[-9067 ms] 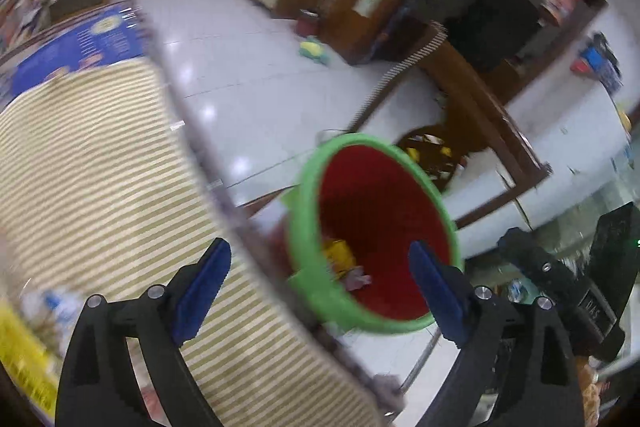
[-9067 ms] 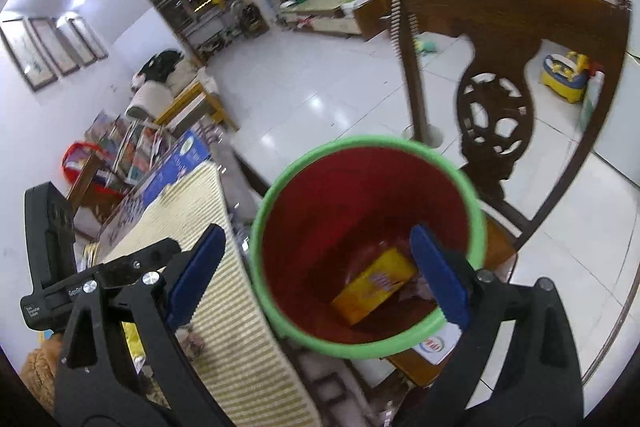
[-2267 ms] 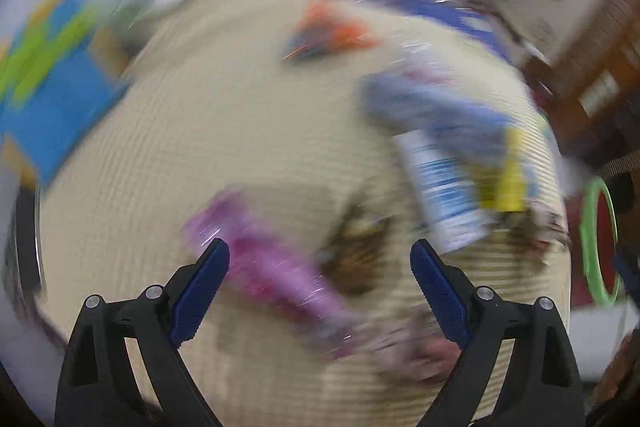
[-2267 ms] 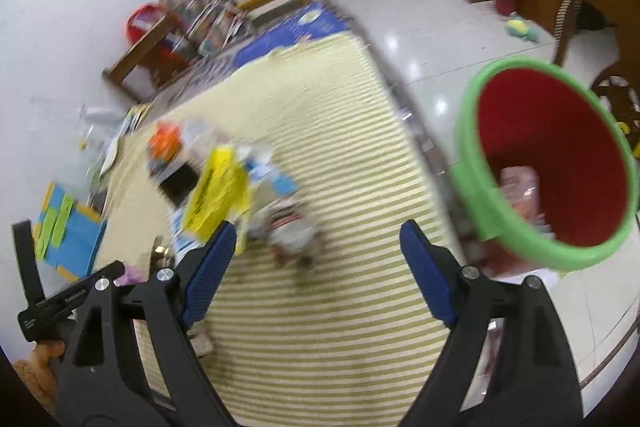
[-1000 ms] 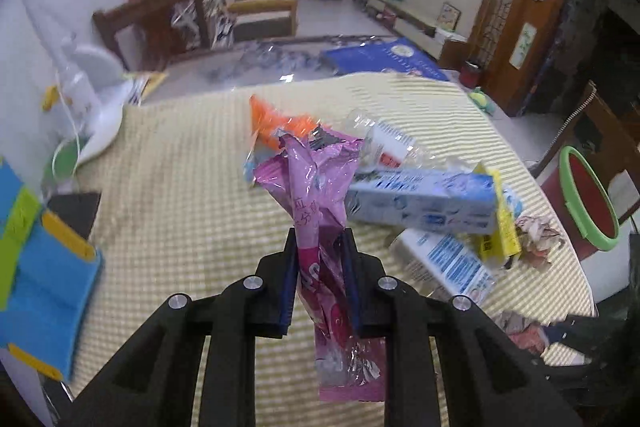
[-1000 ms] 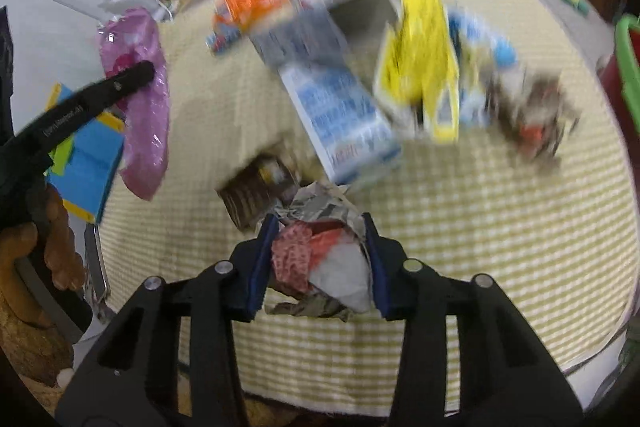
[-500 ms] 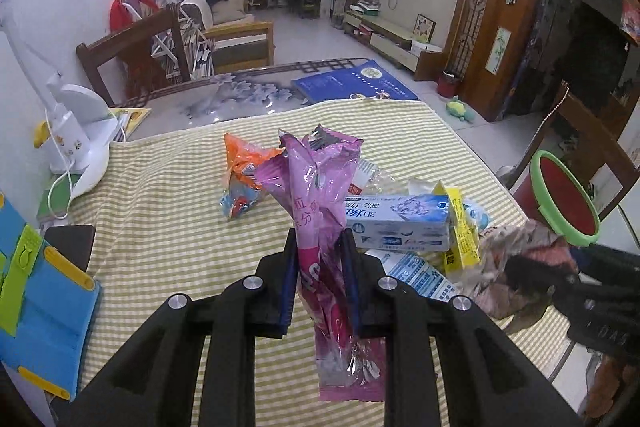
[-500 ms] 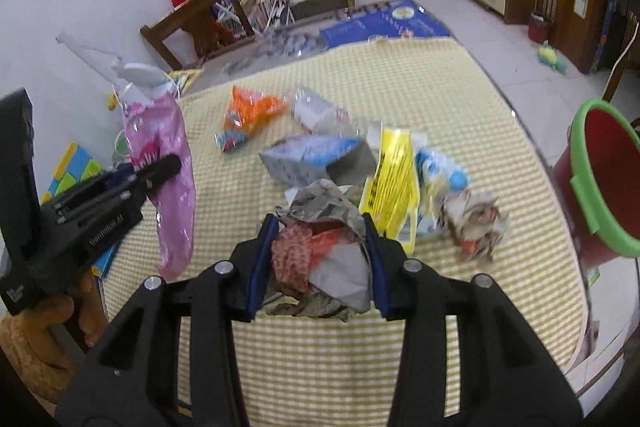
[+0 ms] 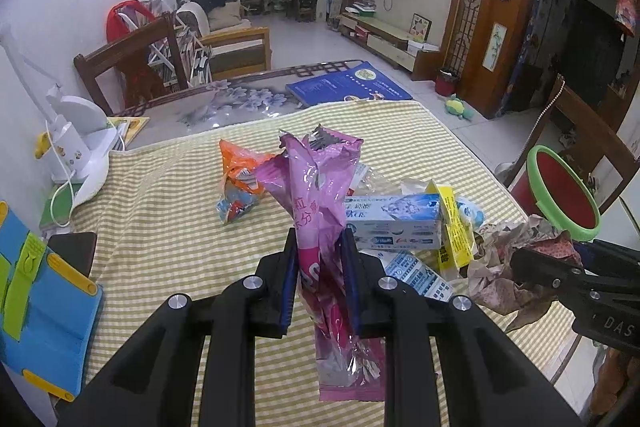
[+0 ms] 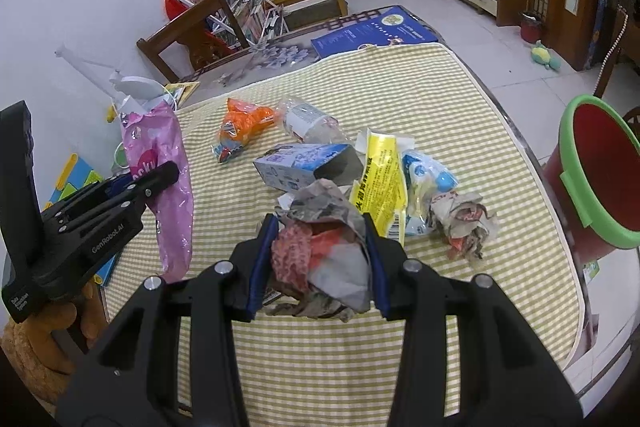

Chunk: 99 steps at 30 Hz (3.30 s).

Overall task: Collect trash
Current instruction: 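Carry the crumpled paper over the bucket with the right tool, then release the crumpled paper into the bucket while the left tool lowers the pink wrapper in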

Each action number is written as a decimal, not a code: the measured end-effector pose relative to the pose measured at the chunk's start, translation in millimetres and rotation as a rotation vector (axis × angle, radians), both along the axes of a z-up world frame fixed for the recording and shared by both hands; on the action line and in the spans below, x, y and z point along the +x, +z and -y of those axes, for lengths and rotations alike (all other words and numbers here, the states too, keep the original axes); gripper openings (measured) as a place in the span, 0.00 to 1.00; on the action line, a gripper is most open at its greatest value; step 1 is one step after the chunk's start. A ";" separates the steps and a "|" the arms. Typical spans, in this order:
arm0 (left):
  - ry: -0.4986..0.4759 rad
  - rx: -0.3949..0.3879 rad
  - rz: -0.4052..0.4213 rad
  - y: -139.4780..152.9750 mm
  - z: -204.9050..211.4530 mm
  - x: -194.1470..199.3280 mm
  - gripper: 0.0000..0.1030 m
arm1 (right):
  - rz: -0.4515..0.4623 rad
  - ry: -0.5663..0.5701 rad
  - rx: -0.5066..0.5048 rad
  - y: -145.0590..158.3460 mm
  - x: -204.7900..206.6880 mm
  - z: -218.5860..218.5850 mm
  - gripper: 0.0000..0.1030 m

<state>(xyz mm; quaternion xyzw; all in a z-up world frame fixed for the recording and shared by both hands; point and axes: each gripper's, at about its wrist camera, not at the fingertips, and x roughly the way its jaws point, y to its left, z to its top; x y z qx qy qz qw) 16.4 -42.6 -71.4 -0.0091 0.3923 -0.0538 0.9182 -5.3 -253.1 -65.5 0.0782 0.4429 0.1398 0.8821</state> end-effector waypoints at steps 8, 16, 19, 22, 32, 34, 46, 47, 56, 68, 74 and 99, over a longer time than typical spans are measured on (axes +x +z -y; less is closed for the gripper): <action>-0.011 -0.001 0.003 1.1 5.6 0.2 0.18 | 0.033 -0.049 -0.007 8.3 -6.2 10.5 0.40; -0.049 0.007 -0.006 -0.6 20.4 5.8 0.18 | 0.027 -0.100 0.007 6.1 -7.7 32.5 0.40; -0.073 0.012 -0.002 0.9 31.0 8.3 0.18 | 0.027 -0.116 0.010 6.5 -7.8 39.5 0.40; -0.096 0.016 -0.003 1.6 42.2 11.4 0.18 | 0.029 -0.134 0.011 7.8 -6.7 48.6 0.40; -0.123 0.024 0.009 7.1 74.5 17.6 0.18 | 0.031 -0.170 0.018 7.3 -5.1 76.6 0.39; -0.128 0.026 0.009 7.5 81.3 19.0 0.18 | 0.032 -0.174 0.016 7.5 -4.6 84.5 0.39; -0.121 0.002 0.007 11.5 137.2 30.8 0.18 | 0.032 -0.161 0.005 12.8 10.4 142.7 0.40; -0.121 0.002 0.009 11.8 143.9 32.0 0.18 | 0.033 -0.160 0.005 13.0 12.0 149.0 0.40; -0.118 0.016 -0.004 11.3 193.7 40.8 0.18 | 0.030 -0.149 0.029 10.1 24.5 200.8 0.40; -0.113 0.045 0.000 23.1 258.2 57.0 0.18 | 0.041 -0.159 0.082 8.3 42.5 267.5 0.40; -0.135 0.039 -0.001 22.4 293.8 66.5 0.18 | 0.040 -0.194 0.086 6.2 52.1 308.8 0.40; -0.388 -0.062 -0.132 -12.8 417.9 109.0 0.19 | -0.006 -0.372 0.065 -16.6 57.9 402.1 0.40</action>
